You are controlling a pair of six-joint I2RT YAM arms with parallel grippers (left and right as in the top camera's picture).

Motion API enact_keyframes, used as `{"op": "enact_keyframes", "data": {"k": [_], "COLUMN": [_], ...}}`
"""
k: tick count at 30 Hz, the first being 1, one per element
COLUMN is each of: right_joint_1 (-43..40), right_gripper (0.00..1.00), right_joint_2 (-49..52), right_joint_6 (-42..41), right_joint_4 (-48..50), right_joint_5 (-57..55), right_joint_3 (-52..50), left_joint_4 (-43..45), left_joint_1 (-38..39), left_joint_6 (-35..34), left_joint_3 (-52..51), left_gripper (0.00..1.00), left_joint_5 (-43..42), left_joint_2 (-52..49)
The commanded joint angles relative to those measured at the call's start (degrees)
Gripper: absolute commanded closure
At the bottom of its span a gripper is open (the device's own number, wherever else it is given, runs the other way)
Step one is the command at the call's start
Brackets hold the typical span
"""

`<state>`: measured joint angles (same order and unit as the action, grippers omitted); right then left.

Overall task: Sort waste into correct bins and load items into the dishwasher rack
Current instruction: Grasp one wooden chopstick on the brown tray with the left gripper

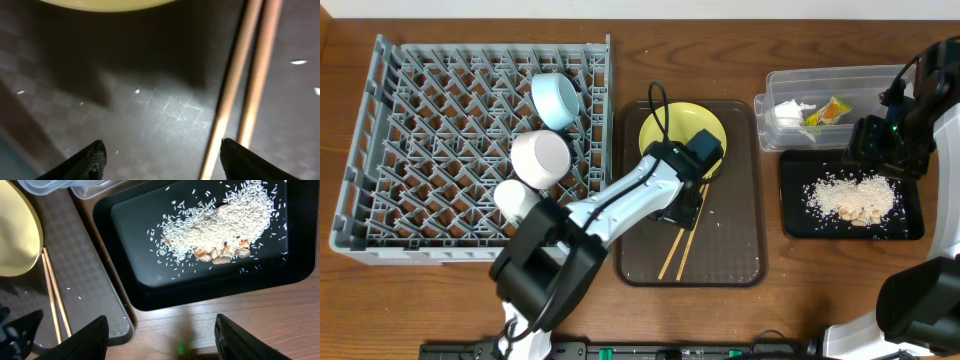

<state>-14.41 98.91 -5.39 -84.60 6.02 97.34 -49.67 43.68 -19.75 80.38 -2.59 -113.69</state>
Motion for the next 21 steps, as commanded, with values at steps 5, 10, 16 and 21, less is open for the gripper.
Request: {"op": "enact_keyframes", "data": {"k": [5, 10, 16, 21], "right_joint_1": [-0.20, -0.20, -0.20, -0.20], "right_gripper": [0.34, 0.34, 0.34, 0.34], "right_joint_2": [-1.53, -1.53, -1.53, -1.53], "right_joint_6": [0.79, 0.79, 0.79, 0.79], "right_joint_4": [0.02, 0.20, 0.17, 0.20], "right_joint_5": [0.48, 0.48, 0.46, 0.46], "right_joint_3": [0.04, 0.04, 0.04, 0.04], "left_joint_4": [-0.13, -0.74, -2.82, -2.95], "left_joint_1": [0.90, 1.66, 0.44, 0.52], "left_joint_6": [-0.76, -0.70, -0.70, -0.70], "left_joint_3": [0.28, 0.31, 0.76, 1.03], "left_gripper": [0.26, 0.26, 0.21, 0.20], "left_joint_5": [0.02, 0.07, 0.11, 0.04], "left_joint_2": [-4.70, -4.90, -3.13, 0.96]}}
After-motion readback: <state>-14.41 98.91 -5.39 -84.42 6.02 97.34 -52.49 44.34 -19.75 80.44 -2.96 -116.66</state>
